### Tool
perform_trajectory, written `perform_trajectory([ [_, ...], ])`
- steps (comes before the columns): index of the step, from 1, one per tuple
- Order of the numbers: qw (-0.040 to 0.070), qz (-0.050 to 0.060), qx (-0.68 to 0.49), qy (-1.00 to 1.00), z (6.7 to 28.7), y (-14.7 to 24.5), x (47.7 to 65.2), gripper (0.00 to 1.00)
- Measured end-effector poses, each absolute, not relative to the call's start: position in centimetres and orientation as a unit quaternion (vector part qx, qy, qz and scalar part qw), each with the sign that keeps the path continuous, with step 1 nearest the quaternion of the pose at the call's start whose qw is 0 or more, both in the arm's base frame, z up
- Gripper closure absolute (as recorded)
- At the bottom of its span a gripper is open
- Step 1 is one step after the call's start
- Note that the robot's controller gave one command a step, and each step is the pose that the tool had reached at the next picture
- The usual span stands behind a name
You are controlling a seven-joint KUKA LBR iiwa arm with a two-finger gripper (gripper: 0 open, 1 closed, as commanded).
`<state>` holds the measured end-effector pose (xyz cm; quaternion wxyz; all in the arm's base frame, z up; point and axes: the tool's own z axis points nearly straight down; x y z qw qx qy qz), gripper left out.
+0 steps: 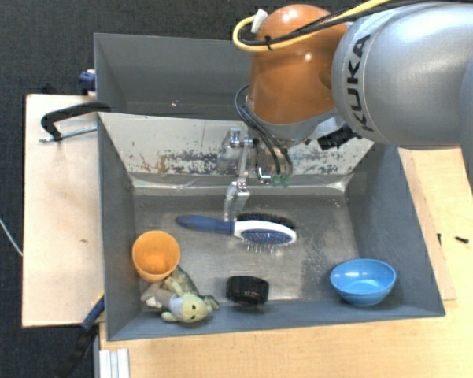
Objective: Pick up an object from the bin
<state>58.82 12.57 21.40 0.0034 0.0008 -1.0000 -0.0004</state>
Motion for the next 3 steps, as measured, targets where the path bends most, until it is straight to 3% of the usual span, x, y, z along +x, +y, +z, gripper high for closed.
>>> perform_trajectory([
  [1,0.004,0.000,0.065,-0.998,8.1,10.0,55.7,0.00],
  [2,-0.001,-0.001,0.064,-0.998,8.6,10.1,56.0,1.00],
  [3,-0.007,-0.001,0.138,-0.990,27.1,9.6,56.3,1.00],
])
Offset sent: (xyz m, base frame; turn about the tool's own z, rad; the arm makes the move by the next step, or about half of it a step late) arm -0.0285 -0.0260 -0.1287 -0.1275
